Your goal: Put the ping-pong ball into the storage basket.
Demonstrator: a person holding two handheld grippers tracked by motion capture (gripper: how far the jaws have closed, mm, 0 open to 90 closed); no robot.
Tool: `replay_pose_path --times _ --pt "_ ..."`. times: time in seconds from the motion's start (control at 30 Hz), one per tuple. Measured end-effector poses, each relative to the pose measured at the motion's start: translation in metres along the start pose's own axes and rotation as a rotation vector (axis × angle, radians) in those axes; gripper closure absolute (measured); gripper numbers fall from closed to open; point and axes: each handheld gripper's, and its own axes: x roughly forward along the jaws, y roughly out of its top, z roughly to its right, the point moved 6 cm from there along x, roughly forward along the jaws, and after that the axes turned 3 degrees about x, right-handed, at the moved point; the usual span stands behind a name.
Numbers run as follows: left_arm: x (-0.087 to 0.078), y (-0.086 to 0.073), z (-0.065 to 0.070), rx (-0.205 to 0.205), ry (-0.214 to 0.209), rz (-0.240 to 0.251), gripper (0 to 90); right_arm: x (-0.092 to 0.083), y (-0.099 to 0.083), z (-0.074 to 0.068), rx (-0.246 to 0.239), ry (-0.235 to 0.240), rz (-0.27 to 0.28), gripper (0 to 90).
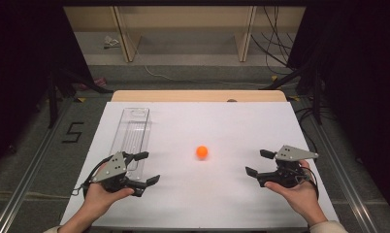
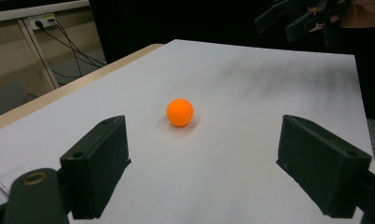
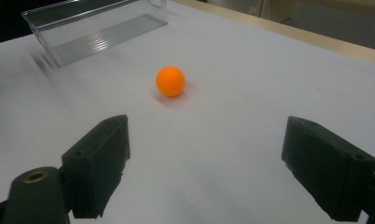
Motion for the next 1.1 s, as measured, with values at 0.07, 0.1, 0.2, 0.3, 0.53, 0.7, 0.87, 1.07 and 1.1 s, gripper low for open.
replay_pose_path --times 0.07,0.1,0.2,0.3,0.53,0.7,0.87,1.07,1.1 --pt "0.0 0.0 0.0 0.001 0.0 0.001 16.0 0.0 0.0 0.0 -0.002 0.001 0.0 16.1" --pt "0.0 0.0 0.0 0.001 0.0 0.001 16.0 0.001 0.0 0.0 -0.004 0.002 -0.002 16.1" --pt "0.0 0.0 0.0 0.001 -0.001 -0.001 16.0 0.002 0.0 -0.001 -0.008 0.003 -0.007 16.1" --pt "0.0 0.0 0.001 0.003 -0.002 0.0 16.0 0.003 0.001 -0.001 -0.009 0.002 -0.005 16.1" --pt "0.0 0.0 0.001 0.009 -0.005 -0.003 16.0 0.011 0.004 -0.001 -0.013 0.004 -0.005 16.1" --pt "0.0 0.0 0.002 0.01 -0.009 -0.005 16.0 0.02 0.008 -0.003 -0.031 0.008 -0.012 16.1" --pt "0.0 0.0 0.002 0.01 -0.01 -0.005 16.0 0.031 0.013 -0.003 -0.039 0.011 -0.016 16.1" --pt "0.0 0.001 0.002 0.011 -0.011 -0.004 16.0 0.045 0.019 -0.004 -0.045 0.022 -0.026 16.1" --pt "0.0 0.001 0.002 0.011 -0.012 -0.004 16.0 0.047 0.02 -0.004 -0.048 0.024 -0.027 16.1"
